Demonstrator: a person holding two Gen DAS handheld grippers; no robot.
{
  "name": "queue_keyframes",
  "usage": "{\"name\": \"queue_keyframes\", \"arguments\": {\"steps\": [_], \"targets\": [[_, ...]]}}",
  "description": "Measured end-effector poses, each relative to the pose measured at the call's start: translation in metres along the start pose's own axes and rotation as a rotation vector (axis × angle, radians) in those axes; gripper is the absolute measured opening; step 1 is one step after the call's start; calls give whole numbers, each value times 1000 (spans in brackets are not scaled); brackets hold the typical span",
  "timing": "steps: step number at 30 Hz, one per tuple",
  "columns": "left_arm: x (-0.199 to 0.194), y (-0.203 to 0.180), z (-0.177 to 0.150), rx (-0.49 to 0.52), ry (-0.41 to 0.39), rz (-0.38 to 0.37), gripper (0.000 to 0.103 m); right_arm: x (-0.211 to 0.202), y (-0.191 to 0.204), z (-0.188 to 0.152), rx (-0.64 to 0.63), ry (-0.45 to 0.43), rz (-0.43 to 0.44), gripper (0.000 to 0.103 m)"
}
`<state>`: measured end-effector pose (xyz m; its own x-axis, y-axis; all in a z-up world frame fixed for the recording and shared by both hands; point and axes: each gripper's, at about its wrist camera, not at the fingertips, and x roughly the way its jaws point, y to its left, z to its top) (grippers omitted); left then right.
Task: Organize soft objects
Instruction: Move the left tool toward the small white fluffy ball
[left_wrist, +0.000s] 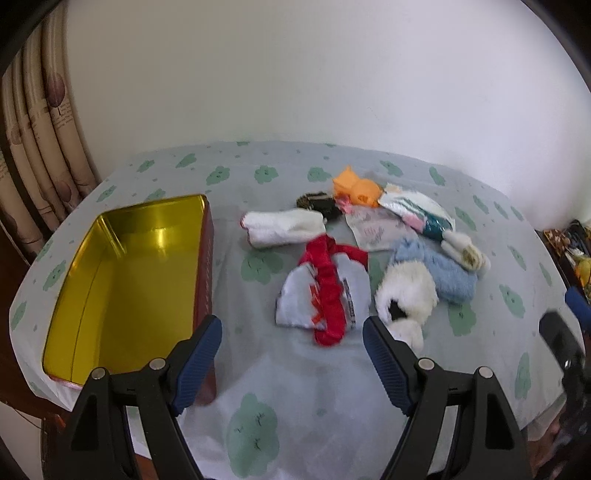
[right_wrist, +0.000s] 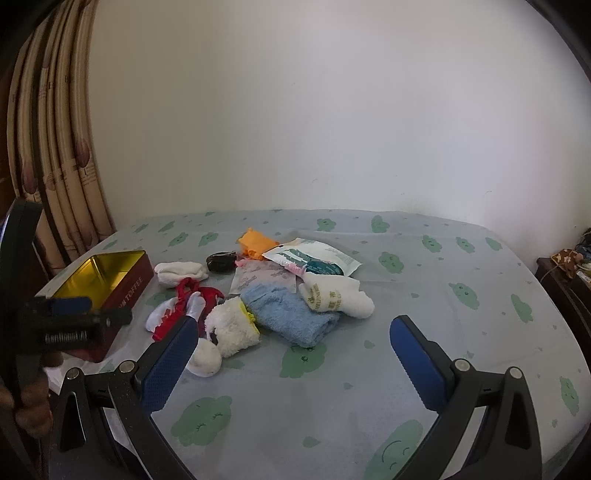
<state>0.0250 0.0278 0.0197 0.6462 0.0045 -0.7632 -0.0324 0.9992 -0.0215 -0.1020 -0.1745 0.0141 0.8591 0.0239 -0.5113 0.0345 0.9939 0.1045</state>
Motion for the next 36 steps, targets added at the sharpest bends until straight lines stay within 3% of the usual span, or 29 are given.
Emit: {"name": "queue_keyframes", "arguments": {"steps": [5, 18, 27, 36], "targets": [[7, -4, 4, 13, 8, 8, 81, 6, -3, 0, 12, 24, 6, 103], [18, -31, -18, 63, 74, -53, 81, 9, -26, 6, 72, 37, -17, 103], [26, -47, -26, 104, 103, -147, 81, 8, -33, 11, 66, 33, -28, 103], [36, -56, -28, 126, 125, -188, 81, 12, -45, 11, 117, 55, -19, 103]]}}
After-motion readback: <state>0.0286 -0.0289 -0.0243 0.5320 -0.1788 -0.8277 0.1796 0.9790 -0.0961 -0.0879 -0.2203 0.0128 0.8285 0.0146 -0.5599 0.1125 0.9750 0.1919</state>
